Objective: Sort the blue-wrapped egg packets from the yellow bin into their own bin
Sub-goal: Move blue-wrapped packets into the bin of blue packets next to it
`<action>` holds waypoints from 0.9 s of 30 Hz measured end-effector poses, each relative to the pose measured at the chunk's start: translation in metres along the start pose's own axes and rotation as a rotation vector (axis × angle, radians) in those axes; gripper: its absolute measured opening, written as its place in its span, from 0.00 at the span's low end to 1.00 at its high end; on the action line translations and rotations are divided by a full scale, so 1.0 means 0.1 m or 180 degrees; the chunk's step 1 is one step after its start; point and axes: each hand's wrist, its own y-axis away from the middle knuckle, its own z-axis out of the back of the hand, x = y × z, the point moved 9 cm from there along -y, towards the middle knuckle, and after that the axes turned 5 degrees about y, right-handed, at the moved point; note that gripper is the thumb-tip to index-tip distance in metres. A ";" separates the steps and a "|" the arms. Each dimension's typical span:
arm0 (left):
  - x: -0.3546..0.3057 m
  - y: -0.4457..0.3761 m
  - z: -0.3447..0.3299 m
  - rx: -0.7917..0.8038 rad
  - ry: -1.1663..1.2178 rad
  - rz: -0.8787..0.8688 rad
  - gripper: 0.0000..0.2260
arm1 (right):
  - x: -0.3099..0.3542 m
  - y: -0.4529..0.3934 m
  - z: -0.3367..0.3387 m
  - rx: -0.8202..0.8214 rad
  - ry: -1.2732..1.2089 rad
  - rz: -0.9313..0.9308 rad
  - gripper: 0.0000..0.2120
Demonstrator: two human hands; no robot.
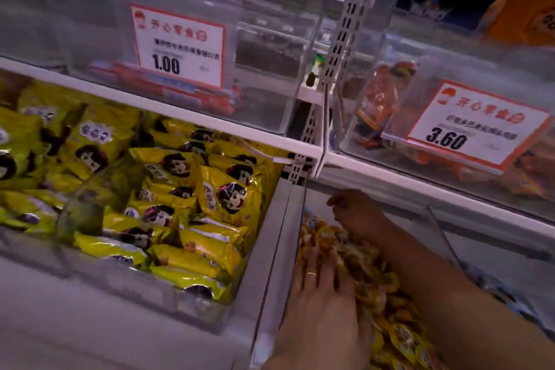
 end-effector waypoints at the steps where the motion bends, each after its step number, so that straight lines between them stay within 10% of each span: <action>1: -0.01 0.00 -0.01 -0.0067 -0.0059 -0.0025 0.26 | 0.12 -0.07 -0.12 0.0073 0.0025 0.0049 0.11; 19: -0.09 -0.02 -0.12 0.0000 0.0014 -0.0423 0.22 | 0.05 0.44 -0.13 0.1328 0.0255 0.0481 0.08; 27: -0.12 -0.19 -0.35 0.0430 0.0625 -0.0394 0.29 | -0.48 1.16 0.90 -0.0679 -0.0915 -0.0017 0.10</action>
